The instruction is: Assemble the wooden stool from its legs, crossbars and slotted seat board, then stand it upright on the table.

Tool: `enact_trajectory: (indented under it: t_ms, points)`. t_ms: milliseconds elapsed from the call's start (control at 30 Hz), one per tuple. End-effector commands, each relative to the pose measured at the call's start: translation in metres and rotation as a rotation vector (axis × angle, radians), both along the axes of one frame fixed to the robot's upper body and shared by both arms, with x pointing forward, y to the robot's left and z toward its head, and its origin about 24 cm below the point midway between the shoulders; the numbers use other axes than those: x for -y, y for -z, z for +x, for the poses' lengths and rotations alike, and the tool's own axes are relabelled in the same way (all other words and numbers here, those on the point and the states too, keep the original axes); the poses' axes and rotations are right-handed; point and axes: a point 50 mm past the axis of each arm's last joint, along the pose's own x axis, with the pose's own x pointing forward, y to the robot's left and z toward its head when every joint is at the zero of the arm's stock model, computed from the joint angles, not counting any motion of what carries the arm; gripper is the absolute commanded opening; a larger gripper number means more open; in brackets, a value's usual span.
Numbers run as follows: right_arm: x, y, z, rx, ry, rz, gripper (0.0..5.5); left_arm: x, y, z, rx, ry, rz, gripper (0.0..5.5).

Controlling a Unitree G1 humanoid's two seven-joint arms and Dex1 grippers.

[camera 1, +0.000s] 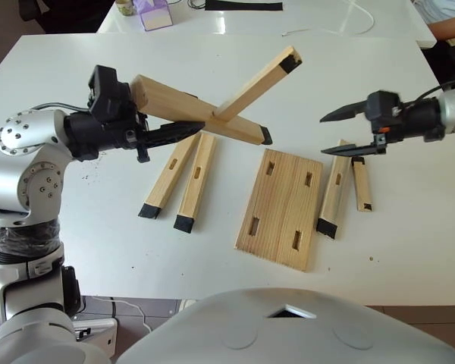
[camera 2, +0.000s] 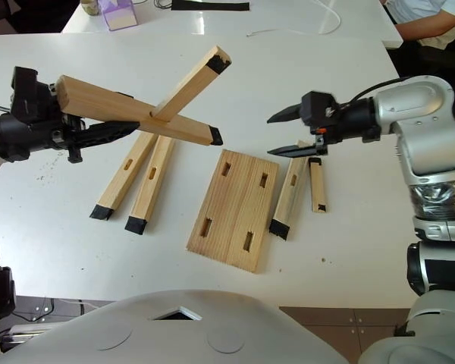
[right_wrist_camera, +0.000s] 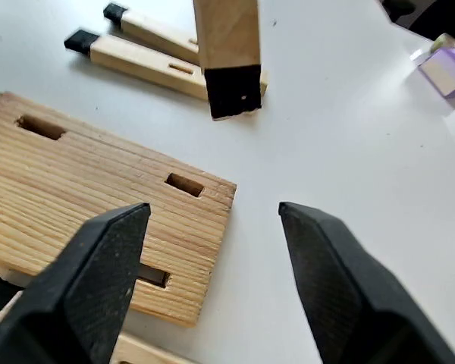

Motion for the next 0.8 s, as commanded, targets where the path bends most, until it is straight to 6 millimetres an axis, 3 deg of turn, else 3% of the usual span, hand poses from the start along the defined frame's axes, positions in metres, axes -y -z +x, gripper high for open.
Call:
enact_trajectory:
  t_ms: [33,267,533,800]
  points:
    - [-0.009,0.023,0.006,0.017,-0.042,-0.086,3.14,0.004,0.002,0.008,-0.006,0.014,0.01,2.01]
    - [-0.006,0.04,0.001,0.053,-0.091,-0.188,3.14,0.006,0.005,0.017,-0.038,0.004,0.034,2.01]
    - [-0.019,0.069,-0.009,0.105,-0.068,-0.242,3.14,0.01,0.002,0.025,-0.048,0.042,0.063,2.01]
    - [-0.039,0.076,-0.004,0.122,-0.016,-0.193,3.14,0.011,-0.001,0.025,-0.035,0.056,0.08,2.01]
